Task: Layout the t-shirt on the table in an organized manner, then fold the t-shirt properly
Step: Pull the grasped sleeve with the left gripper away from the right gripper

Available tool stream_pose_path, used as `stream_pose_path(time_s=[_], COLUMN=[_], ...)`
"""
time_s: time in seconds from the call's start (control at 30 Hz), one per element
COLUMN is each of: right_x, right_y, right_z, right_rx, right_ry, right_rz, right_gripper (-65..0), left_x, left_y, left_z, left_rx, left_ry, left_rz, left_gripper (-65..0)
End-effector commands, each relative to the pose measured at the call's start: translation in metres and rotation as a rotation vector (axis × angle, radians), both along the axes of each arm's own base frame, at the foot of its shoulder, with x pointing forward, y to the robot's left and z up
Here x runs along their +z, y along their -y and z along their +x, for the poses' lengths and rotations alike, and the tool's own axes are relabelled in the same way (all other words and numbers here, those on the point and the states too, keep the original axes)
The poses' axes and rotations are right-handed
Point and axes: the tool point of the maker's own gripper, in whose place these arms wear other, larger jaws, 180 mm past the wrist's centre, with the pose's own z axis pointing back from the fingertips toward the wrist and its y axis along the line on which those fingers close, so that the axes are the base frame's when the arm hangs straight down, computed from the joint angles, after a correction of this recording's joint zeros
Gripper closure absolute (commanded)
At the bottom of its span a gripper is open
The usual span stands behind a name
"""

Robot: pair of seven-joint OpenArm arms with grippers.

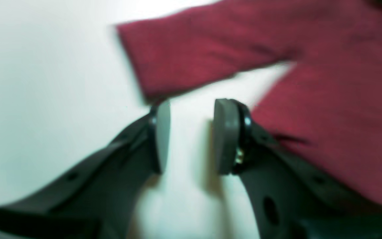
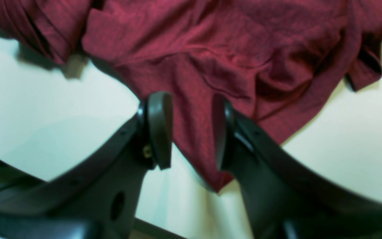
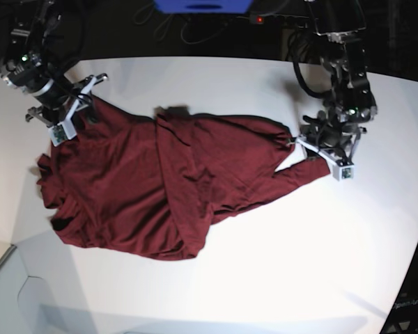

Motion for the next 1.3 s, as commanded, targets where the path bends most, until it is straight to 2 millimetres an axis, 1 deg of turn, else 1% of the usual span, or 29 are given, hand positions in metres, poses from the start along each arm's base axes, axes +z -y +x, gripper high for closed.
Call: stream_pose_path(time_s=[0.0,0.07,0.2,0.33,0.43,0.5,0.57,0.67,0.73,0.83,0.9,0.93,0.97,1.03,1.07,1.13,1.2,1.27], right_x=[0.011,0.011,0.01,0.01,0.011,0.011,0.011,0.011,0.011,0.011,0.011,0.011,0.011,0.011,0.011,0.011,0.011,0.011], right_y=[0.001,0.001,0.001,0.001,0.002,0.002,0.001,0.001,0.002,0.002,0.002,0.002,0.002,0.002,0.002,0.002,0.002,0.002], right_z=[0.007,0.007,0.006,0.006,0.006,0.006,0.007,0.007,0.007,0.007,0.007,0.007,0.007,0.007,0.007,0.007,0.007,0.007], right_rx=[0.002,0.002,0.002,0.002,0.003,0.003,0.002,0.002,0.003,0.003,0.003,0.003,0.003,0.005,0.005,0.005,0.004,0.005], right_ry=[0.044,0.044,0.041,0.042,0.042,0.042,0.044,0.045,0.045,0.045,0.045,0.045,0.045,0.045,0.045,0.045,0.044,0.044], right_rz=[0.001,0.001,0.001,0.0,-0.003,-0.003,0.0,0.0,-0.001,-0.001,-0.003,-0.003,-0.003,-0.002,-0.002,-0.002,-0.002,-0.003], right_gripper=[-20.7,-20.7,-20.7,-20.7,-20.7,-20.7,-20.7,-20.7,-20.7,-20.7,-20.7,-20.7,-20.7,-20.7,-20.7,-20.7,-20.7,-20.7], left_x=[0.016,0.016,0.017,0.024,0.023,0.029,0.023,0.005,-0.008,-0.016,-0.015,-0.013,-0.008,0.012,0.024,0.047,0.076,0.11], left_y=[-0.003,-0.006,-0.005,-0.005,-0.009,-0.015,-0.02,-0.027,-0.028,-0.025,-0.024,-0.023,-0.022,-0.024,-0.025,-0.023,-0.02,-0.025], left_z=[0.016,0.018,0.02,0.027,0.027,0.033,0.033,0.034,0.033,0.036,0.042,0.048,0.057,0.081,0.097,0.129,0.168,0.201], left_rx=[0.003,0.005,0.008,0.006,0.008,0.027,0.052,0.077,0.088,0.087,0.086,0.085,0.087,0.095,0.101,0.105,0.105,0.106], left_ry=[0.08,0.102,0.112,0.132,0.133,0.15,0.132,0.085,0.052,0.029,0.03,0.037,0.059,0.142,0.191,0.26,0.318,0.37], left_rz=[0.022,0.054,0.053,0.06,0.068,0.069,0.055,0.037,0.018,0.003,-0.005,-0.008,-0.013,-0.01,-0.013,-0.03,-0.054,-0.055], left_gripper=[-21.9,-22.0,-22.1,-22.1,-22.1,-22.1,-22.1,-22.1,-22.1,-21.9,-21.3,-19.0,-14.1,-1.6,0.0,-1.8,0.0,-0.4])
